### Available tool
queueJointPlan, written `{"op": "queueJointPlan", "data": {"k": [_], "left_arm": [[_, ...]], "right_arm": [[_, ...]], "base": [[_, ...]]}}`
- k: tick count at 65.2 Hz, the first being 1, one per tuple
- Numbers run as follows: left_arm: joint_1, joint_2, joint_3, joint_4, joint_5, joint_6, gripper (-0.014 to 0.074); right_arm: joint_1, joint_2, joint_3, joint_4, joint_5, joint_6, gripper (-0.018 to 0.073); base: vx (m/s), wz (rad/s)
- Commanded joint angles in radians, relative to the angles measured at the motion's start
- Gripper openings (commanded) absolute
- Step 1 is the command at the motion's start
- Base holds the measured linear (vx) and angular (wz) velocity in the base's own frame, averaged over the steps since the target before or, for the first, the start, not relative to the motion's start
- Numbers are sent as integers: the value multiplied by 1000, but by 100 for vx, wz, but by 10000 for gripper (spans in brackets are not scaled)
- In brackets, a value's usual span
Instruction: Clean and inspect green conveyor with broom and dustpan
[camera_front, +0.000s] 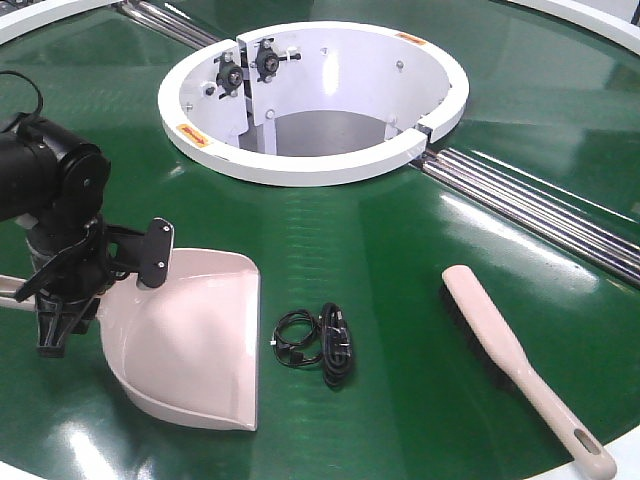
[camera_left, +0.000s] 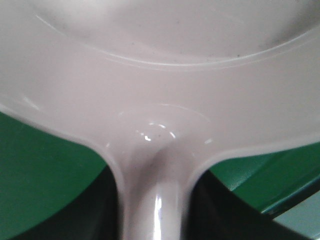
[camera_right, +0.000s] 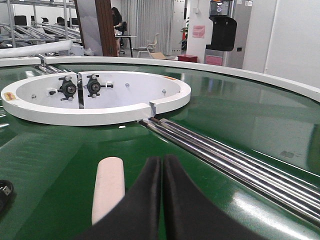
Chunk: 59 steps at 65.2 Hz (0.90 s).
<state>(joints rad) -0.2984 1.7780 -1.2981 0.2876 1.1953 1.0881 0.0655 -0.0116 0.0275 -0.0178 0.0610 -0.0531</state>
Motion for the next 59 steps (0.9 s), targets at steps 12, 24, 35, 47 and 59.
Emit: {"op": "queueJointPlan", "data": {"k": [12, 24, 35, 47, 59], "left_arm": [[-5, -50, -21, 3, -15, -20, -8], [-5, -50, -21, 3, -14, -20, -8], [-5, -50, -21, 3, -14, -20, -8], [-5, -50, -21, 3, -14, -20, -8], [-5, -50, -21, 3, -13, -20, -8]], "right_arm": [[-3, -11, 4, -9, -68, -3, -8], [-3, -11, 4, -9, -68, -3, -8], [-3, -11, 4, -9, -68, -3, -8], [-3, -11, 4, -9, -68, -3, -8], [-3, -11, 3, -9, -81, -3, -8]], "base": [[0, 0], [0, 0], [0, 0], [0, 0], [0, 0]]}}
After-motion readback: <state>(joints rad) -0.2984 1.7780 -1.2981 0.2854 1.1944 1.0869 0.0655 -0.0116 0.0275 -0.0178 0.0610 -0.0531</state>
